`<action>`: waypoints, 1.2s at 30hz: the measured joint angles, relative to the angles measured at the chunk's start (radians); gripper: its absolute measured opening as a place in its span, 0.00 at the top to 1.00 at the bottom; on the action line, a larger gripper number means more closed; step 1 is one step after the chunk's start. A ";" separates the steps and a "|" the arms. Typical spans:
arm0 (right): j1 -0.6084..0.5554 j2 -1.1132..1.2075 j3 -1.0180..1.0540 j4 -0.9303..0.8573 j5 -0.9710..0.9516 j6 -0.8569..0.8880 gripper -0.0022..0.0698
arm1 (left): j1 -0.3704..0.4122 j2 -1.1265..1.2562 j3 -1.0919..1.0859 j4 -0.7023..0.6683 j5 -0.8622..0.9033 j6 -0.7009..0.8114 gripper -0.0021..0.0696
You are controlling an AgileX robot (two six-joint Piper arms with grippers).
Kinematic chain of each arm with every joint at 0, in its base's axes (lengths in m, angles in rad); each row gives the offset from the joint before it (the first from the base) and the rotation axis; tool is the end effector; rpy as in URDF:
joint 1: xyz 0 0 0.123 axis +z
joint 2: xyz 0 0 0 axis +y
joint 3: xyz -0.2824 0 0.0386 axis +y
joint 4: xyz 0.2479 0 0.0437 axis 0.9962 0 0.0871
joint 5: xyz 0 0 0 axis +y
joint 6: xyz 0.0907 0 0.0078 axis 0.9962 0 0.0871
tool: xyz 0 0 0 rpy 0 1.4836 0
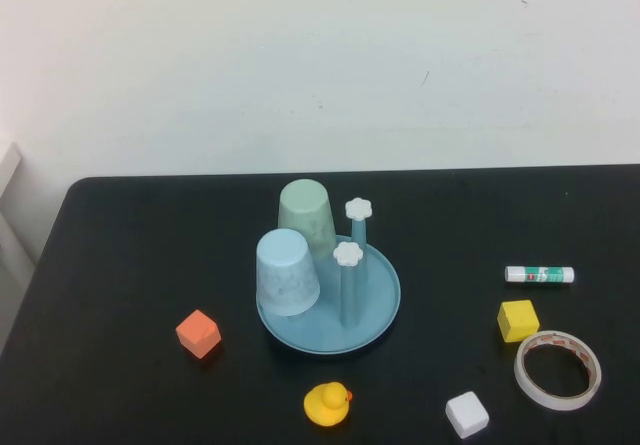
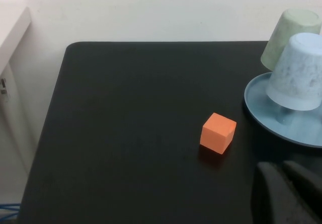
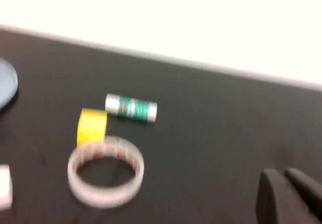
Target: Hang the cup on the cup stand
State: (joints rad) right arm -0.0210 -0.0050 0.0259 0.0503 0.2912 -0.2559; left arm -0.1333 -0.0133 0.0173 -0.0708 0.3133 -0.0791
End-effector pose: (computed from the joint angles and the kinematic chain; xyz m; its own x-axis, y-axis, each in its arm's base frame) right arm 0.0549 0.0002 0.1783 -0.2193 -0.2016 -0.9546 -0.0391 0.9794 -0.1979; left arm 0.0530 -0.0091 0.1797 -0.2454 -0.1143 -0.9627 0.1194 0.9819 -0.1470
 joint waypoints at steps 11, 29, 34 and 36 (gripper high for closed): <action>0.000 0.000 0.000 -0.050 0.051 0.139 0.97 | 0.000 0.000 0.000 0.000 0.000 0.000 0.97; 0.000 -0.006 0.000 -0.060 0.056 0.150 0.97 | 0.000 0.000 0.000 0.000 0.000 -0.004 0.97; 0.000 -0.006 0.000 -0.060 0.056 0.150 0.97 | 0.000 0.000 0.000 0.000 0.000 -0.004 0.97; 0.000 -0.006 0.000 -0.060 0.056 0.150 0.97 | 0.000 0.000 0.000 0.000 0.000 -0.004 0.97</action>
State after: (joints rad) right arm -0.0210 -0.0114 0.0264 -0.0093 0.3477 -0.1060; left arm -0.1333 -0.0133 0.0173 -0.0708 0.3133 -0.0831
